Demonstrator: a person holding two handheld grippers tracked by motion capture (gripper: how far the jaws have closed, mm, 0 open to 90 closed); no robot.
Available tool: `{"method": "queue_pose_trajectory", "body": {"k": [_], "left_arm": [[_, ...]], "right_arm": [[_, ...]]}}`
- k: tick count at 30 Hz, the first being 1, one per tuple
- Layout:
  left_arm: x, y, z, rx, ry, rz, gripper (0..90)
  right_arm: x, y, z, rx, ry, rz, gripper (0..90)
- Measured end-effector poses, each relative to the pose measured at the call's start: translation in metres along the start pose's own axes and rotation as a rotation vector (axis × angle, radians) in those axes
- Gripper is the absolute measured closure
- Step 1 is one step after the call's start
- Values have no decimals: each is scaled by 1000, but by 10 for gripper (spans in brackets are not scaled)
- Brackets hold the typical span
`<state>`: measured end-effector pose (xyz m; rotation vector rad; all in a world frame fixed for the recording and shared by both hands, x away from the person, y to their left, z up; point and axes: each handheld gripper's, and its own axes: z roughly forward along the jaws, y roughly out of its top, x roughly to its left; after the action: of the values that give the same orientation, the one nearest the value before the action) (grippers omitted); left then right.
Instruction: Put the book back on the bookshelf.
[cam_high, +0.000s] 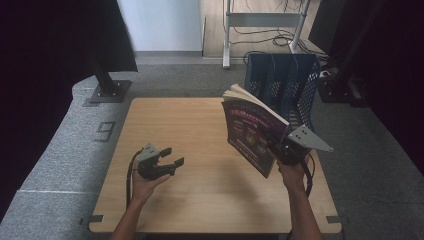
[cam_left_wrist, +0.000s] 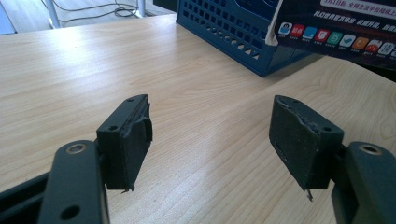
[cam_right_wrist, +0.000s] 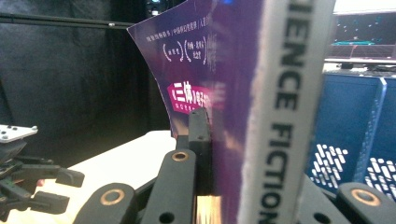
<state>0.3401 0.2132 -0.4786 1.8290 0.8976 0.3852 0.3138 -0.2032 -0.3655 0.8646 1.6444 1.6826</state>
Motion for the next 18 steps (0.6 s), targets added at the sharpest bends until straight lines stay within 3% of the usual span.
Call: {"method": "queue_pose_trajectory", "body": {"k": [9, 13, 18], "left_arm": [[2, 0, -1, -1, 1, -4, 300], [0, 0, -3, -26, 16, 5, 314], [0, 0, -3, -13, 21, 11, 310]], "right_arm": [[-9, 8, -2, -14, -27, 5, 817], [-12, 9, -2, -14, -39, 8, 816], [-17, 12, -3, -19, -52, 16, 817]]}}
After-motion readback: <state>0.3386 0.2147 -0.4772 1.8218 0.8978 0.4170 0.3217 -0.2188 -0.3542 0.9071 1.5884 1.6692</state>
